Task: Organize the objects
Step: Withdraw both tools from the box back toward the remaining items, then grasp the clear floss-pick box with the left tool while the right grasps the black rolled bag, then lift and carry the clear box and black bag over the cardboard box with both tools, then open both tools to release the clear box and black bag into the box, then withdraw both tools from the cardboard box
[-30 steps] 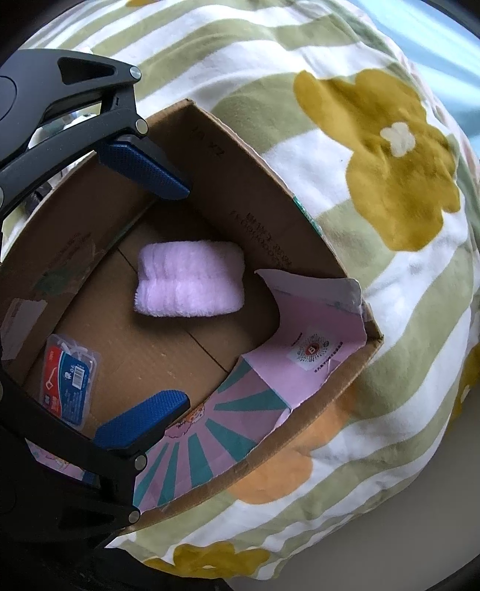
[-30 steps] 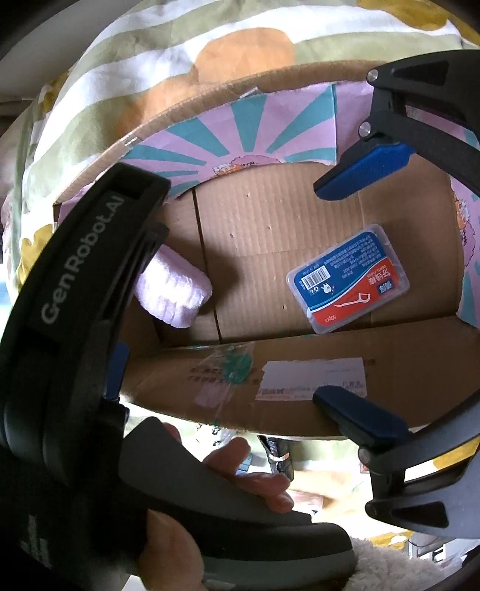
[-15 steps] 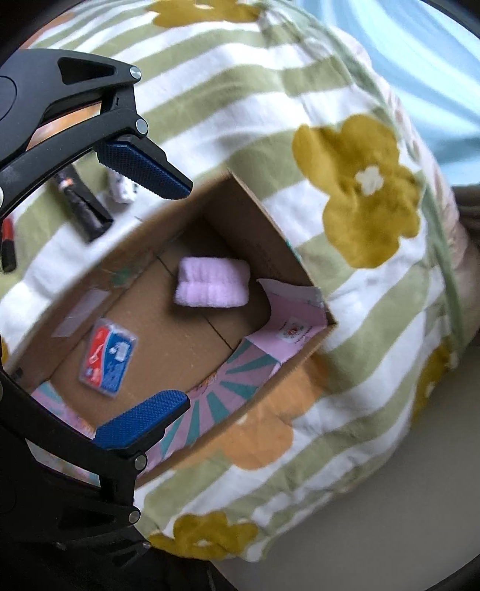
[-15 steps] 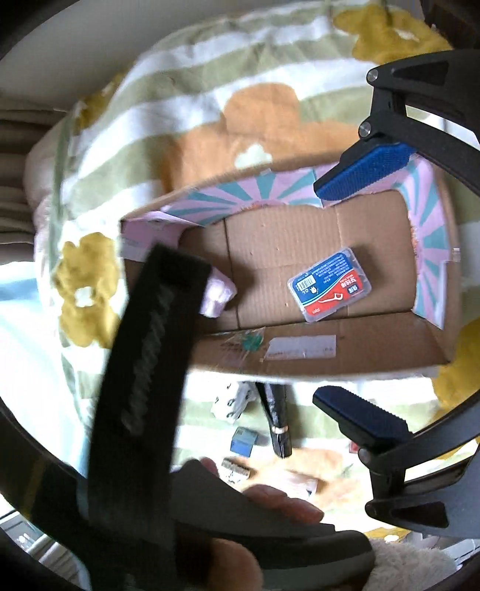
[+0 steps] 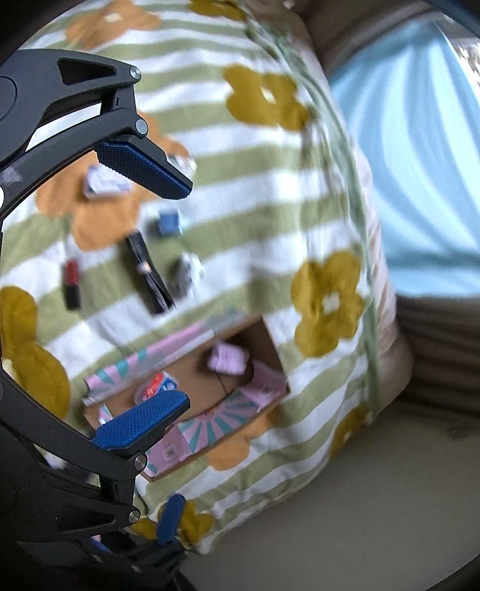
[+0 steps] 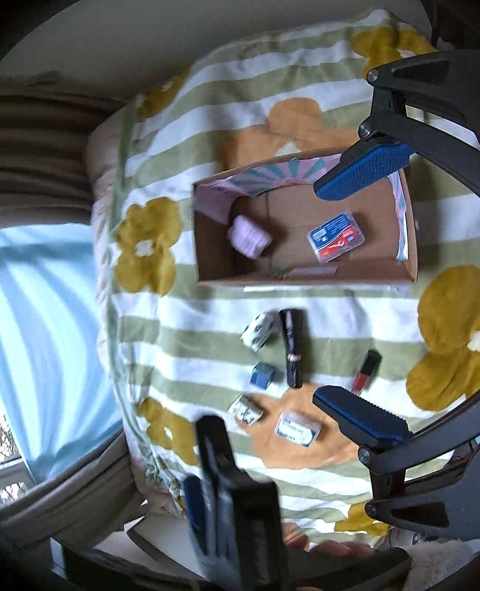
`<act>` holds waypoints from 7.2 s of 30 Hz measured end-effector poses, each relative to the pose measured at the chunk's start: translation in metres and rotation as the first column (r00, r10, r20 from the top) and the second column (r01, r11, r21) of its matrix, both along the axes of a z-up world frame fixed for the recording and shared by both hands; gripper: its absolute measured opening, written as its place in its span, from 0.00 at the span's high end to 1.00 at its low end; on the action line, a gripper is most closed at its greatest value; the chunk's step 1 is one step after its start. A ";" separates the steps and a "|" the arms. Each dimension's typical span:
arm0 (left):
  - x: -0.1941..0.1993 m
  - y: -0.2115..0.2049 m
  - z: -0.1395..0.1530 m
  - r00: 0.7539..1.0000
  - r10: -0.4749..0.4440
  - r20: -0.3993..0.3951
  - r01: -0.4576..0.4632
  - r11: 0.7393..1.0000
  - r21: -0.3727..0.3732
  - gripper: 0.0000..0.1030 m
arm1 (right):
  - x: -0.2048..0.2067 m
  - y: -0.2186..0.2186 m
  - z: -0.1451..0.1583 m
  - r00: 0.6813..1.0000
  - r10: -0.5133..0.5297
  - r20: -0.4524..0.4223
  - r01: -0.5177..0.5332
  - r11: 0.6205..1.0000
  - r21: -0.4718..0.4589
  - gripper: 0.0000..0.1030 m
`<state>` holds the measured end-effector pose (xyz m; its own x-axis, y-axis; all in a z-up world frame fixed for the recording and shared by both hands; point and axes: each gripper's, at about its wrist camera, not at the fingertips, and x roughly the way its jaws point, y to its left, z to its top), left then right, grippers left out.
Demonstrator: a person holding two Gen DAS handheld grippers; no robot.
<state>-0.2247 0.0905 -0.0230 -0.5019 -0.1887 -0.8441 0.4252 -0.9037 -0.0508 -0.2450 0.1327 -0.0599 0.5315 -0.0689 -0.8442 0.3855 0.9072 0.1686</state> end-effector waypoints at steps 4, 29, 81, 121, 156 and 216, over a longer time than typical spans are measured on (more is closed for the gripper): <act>0.057 -0.016 0.013 0.996 0.088 -0.011 -0.089 0.996 -0.033 0.00 | 0.009 0.022 0.017 0.999 0.038 0.038 -0.038 0.999 0.004 0.03; 0.181 -0.075 -0.017 0.980 0.197 -0.015 -0.196 0.980 0.037 0.00 | 0.052 0.083 0.012 0.981 0.191 0.041 -0.186 0.976 -0.111 0.03; 0.083 -0.145 -0.282 0.942 0.093 0.324 -0.163 0.967 0.194 0.44 | 0.166 0.071 -0.242 0.268 0.848 -0.458 -0.949 0.314 0.027 0.76; 0.190 -0.070 -0.040 0.965 0.257 0.059 -0.262 0.958 0.113 0.44 | 0.064 0.092 0.001 0.970 0.237 -0.054 -0.232 0.969 0.081 0.76; -0.159 0.049 -0.093 0.991 -0.103 0.082 0.083 0.972 0.218 0.43 | -0.004 -0.132 -0.106 0.970 -0.123 -0.208 0.155 0.977 0.146 0.76; -0.150 0.045 -0.043 0.996 -0.080 0.046 0.072 0.986 0.150 0.00 | 0.009 -0.110 -0.045 0.982 -0.113 -0.152 0.126 0.989 0.079 0.00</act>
<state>-0.3750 0.1355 -0.0663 -0.4652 -0.0224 -0.8849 0.3613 -0.9174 -0.1667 -0.2363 0.0228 -0.1045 0.3935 -0.0461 -0.9182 0.5165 0.8373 0.1794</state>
